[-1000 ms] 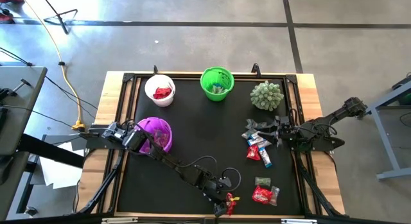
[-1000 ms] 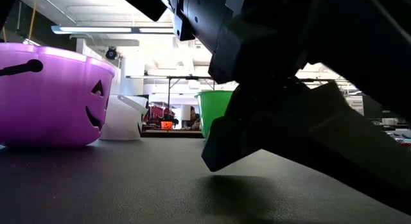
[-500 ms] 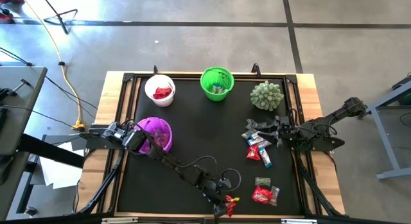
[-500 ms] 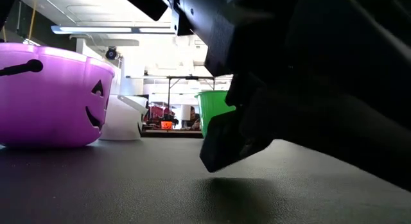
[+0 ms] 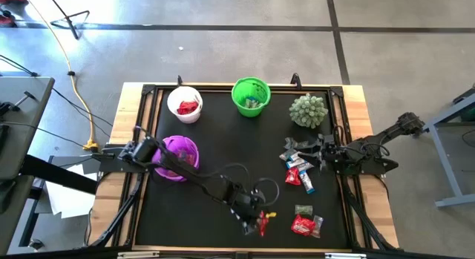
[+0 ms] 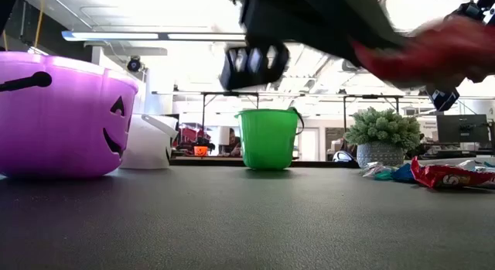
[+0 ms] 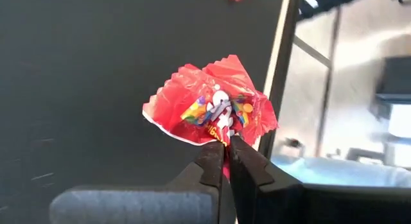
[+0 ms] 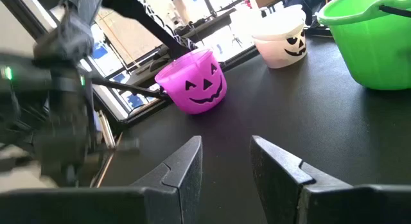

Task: Sort candy
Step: Put the red candy into the white bucket

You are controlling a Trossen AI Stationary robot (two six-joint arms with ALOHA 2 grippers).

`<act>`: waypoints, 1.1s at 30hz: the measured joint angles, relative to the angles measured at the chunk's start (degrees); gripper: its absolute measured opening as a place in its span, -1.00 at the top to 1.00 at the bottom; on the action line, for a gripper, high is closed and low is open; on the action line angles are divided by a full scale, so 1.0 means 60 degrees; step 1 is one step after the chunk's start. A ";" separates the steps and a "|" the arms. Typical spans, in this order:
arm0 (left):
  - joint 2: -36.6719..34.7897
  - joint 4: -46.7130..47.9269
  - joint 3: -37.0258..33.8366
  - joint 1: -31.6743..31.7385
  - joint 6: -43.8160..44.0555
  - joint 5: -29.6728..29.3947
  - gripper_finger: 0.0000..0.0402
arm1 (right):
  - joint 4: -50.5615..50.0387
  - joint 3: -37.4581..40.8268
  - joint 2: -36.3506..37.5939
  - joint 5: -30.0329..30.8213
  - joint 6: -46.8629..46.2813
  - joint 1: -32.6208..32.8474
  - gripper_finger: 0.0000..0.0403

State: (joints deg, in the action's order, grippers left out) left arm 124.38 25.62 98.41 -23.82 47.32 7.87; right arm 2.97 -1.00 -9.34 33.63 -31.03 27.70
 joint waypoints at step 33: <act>-0.5871 1.0578 0.0015 0.2370 0.1157 -0.7767 0.99 | -0.0001 -0.0003 -0.0005 0.0000 0.0000 0.0000 0.37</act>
State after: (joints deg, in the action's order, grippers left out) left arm 89.15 89.09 98.50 -9.60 54.27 -38.73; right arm 2.96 -1.02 -9.37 33.63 -31.03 27.70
